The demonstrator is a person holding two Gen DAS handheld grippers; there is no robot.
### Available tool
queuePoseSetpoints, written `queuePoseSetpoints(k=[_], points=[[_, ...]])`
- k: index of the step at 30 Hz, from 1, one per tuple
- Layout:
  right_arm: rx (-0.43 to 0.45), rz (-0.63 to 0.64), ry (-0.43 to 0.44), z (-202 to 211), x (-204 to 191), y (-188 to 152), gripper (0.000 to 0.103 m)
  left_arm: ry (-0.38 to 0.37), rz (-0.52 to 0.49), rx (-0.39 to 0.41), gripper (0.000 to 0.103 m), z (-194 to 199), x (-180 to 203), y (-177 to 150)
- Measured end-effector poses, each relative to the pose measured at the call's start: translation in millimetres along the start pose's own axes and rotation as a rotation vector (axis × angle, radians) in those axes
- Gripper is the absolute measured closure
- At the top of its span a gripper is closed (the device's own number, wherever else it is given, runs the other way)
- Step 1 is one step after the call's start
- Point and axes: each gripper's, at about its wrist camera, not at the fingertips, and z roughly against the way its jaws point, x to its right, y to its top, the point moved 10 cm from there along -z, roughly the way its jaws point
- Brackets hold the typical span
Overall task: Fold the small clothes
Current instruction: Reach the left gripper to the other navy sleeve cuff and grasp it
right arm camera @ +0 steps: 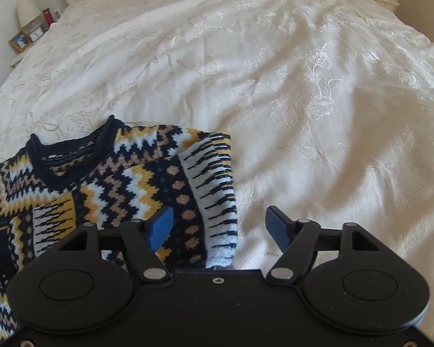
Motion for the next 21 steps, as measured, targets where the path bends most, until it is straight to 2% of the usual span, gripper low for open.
queuePoseSetpoints(k=[2, 4, 8, 13, 21], points=[[0.009, 0.005, 0.029, 11, -10, -6, 0.011, -0.002, -0.002, 0.002, 0.003, 7, -5, -8], [0.018, 0.009, 0.048, 20, -20, -14, 0.005, -0.003, 0.007, 0.009, 0.003, 15, -11, -16], [0.014, 0.014, 0.066, 36, -39, -34, 0.002, 0.0, 0.034, 0.027, 0.003, 34, -33, -32], [-0.005, 0.015, 0.092, 49, -61, -58, 0.001, 0.041, 0.081, 0.052, 0.003, 54, -83, -41], [-0.022, 0.031, 0.122, 62, -101, -79, 0.001, 0.155, 0.229, 0.104, 0.003, 73, -204, -34]])
